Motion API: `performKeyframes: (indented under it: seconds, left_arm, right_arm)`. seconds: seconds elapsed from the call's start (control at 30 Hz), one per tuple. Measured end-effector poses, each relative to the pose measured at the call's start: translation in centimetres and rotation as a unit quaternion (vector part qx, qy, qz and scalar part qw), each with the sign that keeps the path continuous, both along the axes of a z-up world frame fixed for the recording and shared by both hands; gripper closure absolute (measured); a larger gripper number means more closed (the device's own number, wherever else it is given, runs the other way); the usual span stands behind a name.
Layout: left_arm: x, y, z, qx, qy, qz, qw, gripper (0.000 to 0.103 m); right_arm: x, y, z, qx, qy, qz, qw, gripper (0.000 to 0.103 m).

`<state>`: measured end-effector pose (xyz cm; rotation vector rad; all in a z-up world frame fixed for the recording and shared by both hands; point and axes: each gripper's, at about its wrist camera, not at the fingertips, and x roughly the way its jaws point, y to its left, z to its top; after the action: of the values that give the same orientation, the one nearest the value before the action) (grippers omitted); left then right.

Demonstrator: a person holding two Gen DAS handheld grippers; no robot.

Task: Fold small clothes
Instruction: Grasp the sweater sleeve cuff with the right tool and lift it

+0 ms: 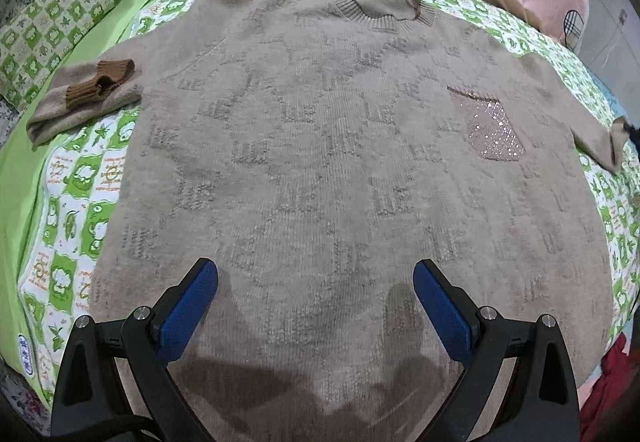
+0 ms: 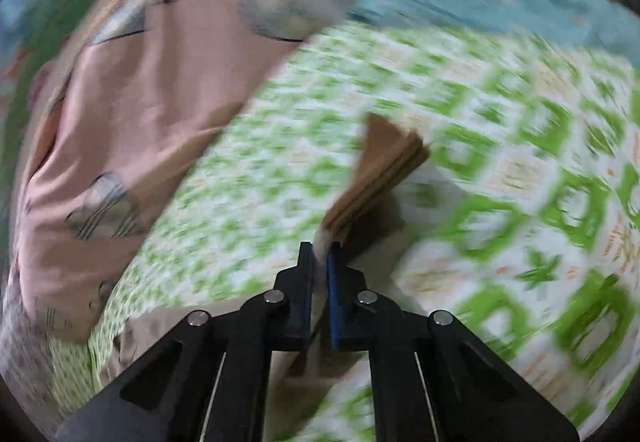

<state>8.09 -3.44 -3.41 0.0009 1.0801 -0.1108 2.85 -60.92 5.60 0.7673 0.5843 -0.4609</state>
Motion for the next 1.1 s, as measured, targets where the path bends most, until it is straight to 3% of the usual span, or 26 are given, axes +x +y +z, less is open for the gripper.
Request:
performKeyframes:
  seconds: [0.2, 0.43, 0.77, 0.87, 1.0, 1.07, 1.1]
  left_arm:
    - [0.3, 0.3, 0.3, -0.025, -0.011, -0.001, 0.9996, 0.004]
    - [0.2, 3.0, 1.1, -0.058, -0.023, 0.021, 0.9978, 0.004]
    - [0.5, 8.8, 2.1, -0.143, -0.046, 0.054, 0.9872, 0.004]
    - [1.0, 9.6, 2.5, -0.14, -0.05, 0.058, 0.9872, 0.004]
    - [3.1, 9.6, 2.8, -0.159, -0.048, 0.044, 0.9851, 0.004]
    - [5.0, 9.1, 2.6, -0.168, -0.044, 0.034, 0.9842, 0.004]
    - [6.3, 8.8, 2.3, -0.173, -0.042, 0.03, 0.9837, 0.004]
  right_arm:
    - [5.0, 11.4, 2.6, -0.01, -0.031, 0.157, 0.987, 0.096]
    - [12.7, 26.8, 0.7, 0.043, -0.034, 0.314, 0.948, 0.096]
    - [19.1, 43.8, -4.1, 0.105, -0.004, 0.438, 0.893, 0.096]
    - [20.2, 46.7, -5.6, 0.12, 0.01, 0.454, 0.883, 0.096]
    - [21.0, 47.6, -7.1, 0.13, 0.044, 0.455, 0.88, 0.088]
    - [20.5, 47.3, -7.3, 0.142, 0.05, 0.458, 0.876, 0.061]
    - [19.9, 46.8, -7.0, 0.144, 0.042, 0.457, 0.877, 0.056]
